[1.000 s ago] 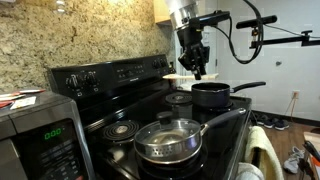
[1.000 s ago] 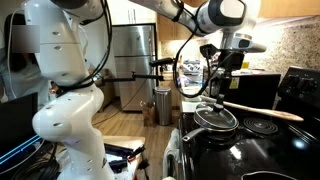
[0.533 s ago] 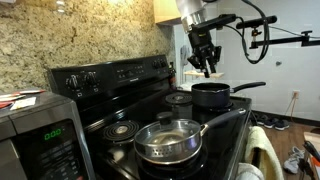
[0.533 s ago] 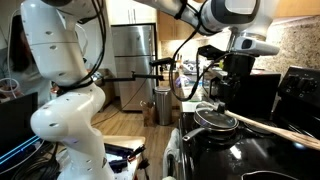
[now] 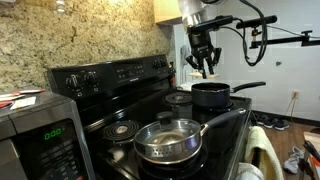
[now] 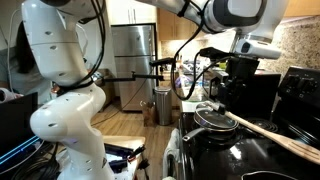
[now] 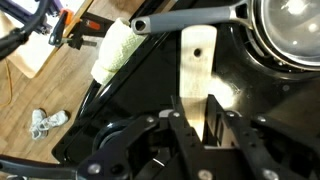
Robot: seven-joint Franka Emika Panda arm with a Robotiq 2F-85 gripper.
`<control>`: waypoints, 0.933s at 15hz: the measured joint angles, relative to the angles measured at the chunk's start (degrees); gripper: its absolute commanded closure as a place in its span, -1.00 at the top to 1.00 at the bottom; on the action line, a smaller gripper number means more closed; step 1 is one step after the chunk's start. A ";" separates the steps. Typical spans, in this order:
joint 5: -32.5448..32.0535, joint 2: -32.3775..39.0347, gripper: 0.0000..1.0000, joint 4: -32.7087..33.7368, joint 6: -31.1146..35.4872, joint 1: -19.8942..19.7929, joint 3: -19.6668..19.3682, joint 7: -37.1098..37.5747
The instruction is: Pick up the wooden spatula from the left side of the counter and put it inside the pot on the right side of the stove
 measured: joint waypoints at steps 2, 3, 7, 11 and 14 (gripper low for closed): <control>3.48 0.23 -0.86 -0.18 0.97 -0.97 -1.15 1.76; 5.06 0.36 -0.86 -0.35 1.58 -1.46 -1.70 2.70; 11.97 1.10 -0.86 -1.12 3.01 -3.00 -3.72 4.79; 20.18 1.38 -0.86 -2.85 4.35 -4.88 -6.00 5.32; 24.22 1.38 -0.86 -4.38 5.26 -6.75 -8.09 5.31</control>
